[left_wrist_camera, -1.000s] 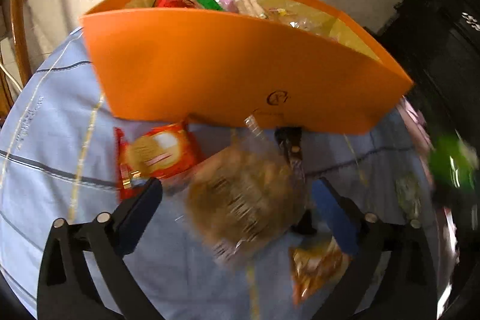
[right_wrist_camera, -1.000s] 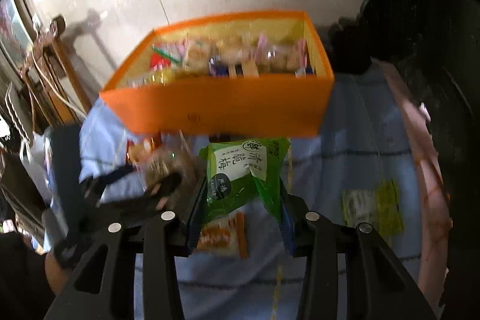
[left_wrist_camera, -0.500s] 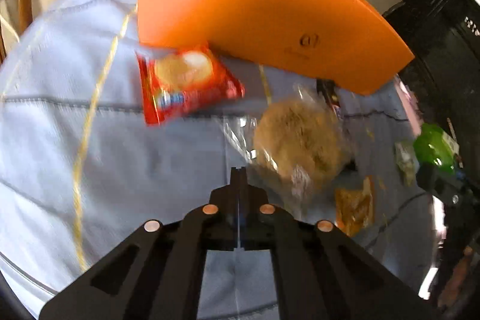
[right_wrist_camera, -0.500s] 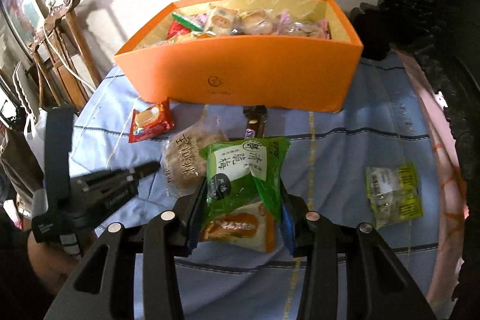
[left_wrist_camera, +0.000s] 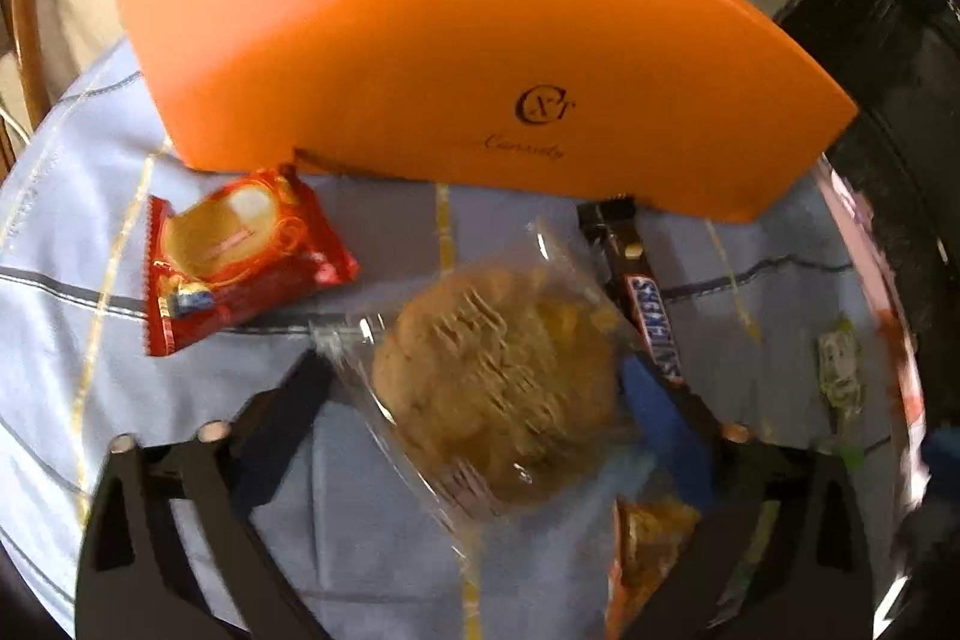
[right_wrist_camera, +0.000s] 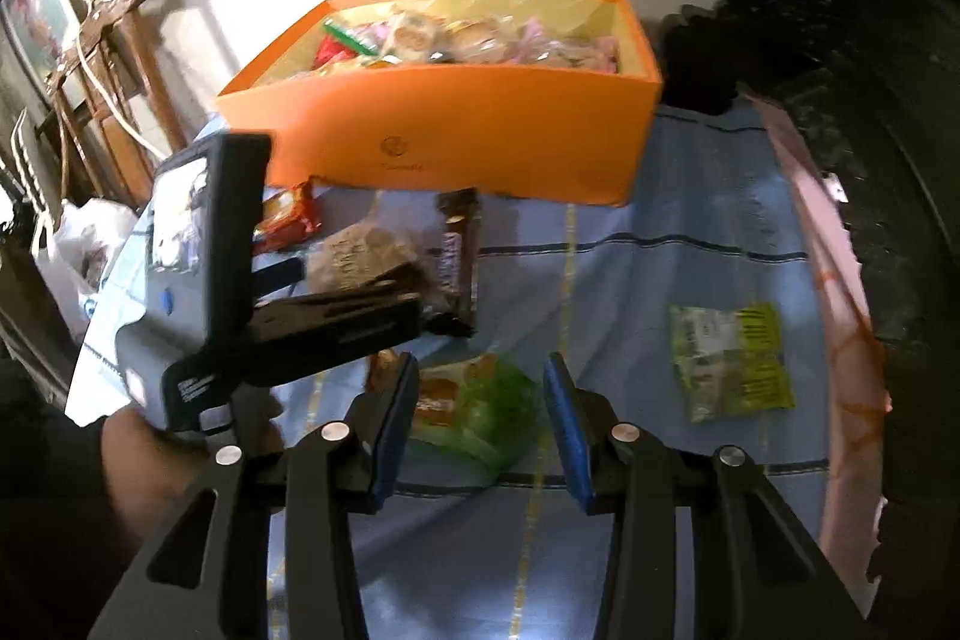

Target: Organize snacks

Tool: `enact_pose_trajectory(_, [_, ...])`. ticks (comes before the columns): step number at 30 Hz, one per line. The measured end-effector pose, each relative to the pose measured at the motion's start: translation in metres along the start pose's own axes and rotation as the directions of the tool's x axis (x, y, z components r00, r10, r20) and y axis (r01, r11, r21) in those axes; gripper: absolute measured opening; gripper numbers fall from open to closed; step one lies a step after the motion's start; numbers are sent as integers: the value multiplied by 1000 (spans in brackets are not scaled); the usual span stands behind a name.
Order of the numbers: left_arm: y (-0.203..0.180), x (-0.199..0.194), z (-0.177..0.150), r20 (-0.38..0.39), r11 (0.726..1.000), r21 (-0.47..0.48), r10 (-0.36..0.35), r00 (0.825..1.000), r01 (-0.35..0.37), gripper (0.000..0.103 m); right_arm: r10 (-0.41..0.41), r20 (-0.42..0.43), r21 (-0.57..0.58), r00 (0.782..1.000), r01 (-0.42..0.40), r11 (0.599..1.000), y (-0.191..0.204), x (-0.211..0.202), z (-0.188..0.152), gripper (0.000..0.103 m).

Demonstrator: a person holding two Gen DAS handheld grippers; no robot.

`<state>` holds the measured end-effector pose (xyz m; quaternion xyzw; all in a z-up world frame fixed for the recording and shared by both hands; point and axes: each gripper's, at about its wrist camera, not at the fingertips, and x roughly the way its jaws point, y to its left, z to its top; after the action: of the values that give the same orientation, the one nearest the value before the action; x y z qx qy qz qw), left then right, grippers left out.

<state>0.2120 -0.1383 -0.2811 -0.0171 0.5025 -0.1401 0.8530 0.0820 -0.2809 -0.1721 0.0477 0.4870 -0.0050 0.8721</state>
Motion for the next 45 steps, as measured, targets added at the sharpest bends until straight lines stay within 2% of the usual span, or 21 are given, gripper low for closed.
enact_pose_trajectory(1, [0,-3,-3,7,1000,24,-8,1000,7,73,2,1,10,1000,-2,1000,-3,0,0,43])
enact_pose_trajectory(4, [11,-18,-17,-15,993,92,-68,998,69,65,14,-1,23,1000,-14,1000,-6,4,-1,43])
enact_pose_trajectory(6, [18,-25,-24,-23,987,132,-89,996,91,64,26,-5,30,1000,-25,999,-5,7,-2,43])
enact_pose_trajectory(11, [37,-33,-22,-31,980,124,-155,987,157,64,47,-35,36,998,-46,998,0,20,-6,43])
enact_pose_trajectory(14, [38,-32,-17,-26,981,98,-165,986,167,74,53,-46,18,998,-52,998,7,22,-6,43])
enact_pose_trajectory(15, [36,-32,-16,-25,982,107,-153,988,155,72,55,-47,10,997,-55,998,7,21,-6,43])
enact_pose_trajectory(16, [34,-31,-14,-24,979,105,-171,985,173,62,53,-47,2,998,-53,999,8,20,-5,43])
enact_pose_trajectory(18, [36,-34,-13,-23,966,106,-234,972,235,53,46,-38,-8,998,-46,999,7,17,-4,43])
enact_pose_trajectory(19, [32,-37,-12,-9,959,116,-260,966,259,41,41,-33,-8,999,-41,999,6,15,-4,43])
enact_pose_trajectory(21, [30,-45,-9,-5,945,125,-303,953,301,33,33,-24,8,999,-33,999,0,13,-2,43])
enact_pose_trajectory(23, [31,-52,-7,-17,941,138,-309,951,308,32,34,-18,26,999,-34,999,-4,13,0,43])
enact_pose_trajectory(27, [33,-53,-10,-43,945,175,-273,961,277,32,46,-21,31,999,-45,998,-1,16,2,43])
enact_pose_trajectory(30, [19,-57,-10,-51,939,235,-247,968,252,31,51,-23,19,998,-51,999,4,16,1,43])
enact_pose_trajectory(36, [-9,-49,-11,-77,924,251,-277,958,287,29,30,-2,28,1000,-30,999,-2,6,1,43])
enact_pose_trajectory(38, [-17,-41,-5,-92,938,231,-244,965,259,34,23,0,36,1000,-23,999,-6,4,0,43])
enact_pose_trajectory(39, [-23,-34,-4,-123,942,228,-224,967,248,39,23,-2,38,1000,-22,999,-7,3,-1,43])
enact_pose_trajectory(40, [-31,-20,-8,-209,937,240,-205,956,253,43,22,-3,40,1000,-21,999,-8,3,-2,43])
enact_pose_trajectory(41, [-33,-17,-11,-213,936,259,-186,959,240,43,21,-3,40,1000,-21,999,-9,2,-3,43])
enact_pose_trajectory(42, [-35,-21,-14,-181,931,289,-174,968,221,44,20,2,40,1000,-20,999,-9,0,-4,43])
enact_pose_trajectory(43, [-33,-22,-16,-169,932,291,-174,970,218,38,18,8,40,1000,-18,999,-11,-3,-4,43])
enact_pose_trajectory(45, [-24,-26,-15,-151,939,236,-219,964,250,29,11,14,43,1000,-11,999,-15,-6,-6,43])
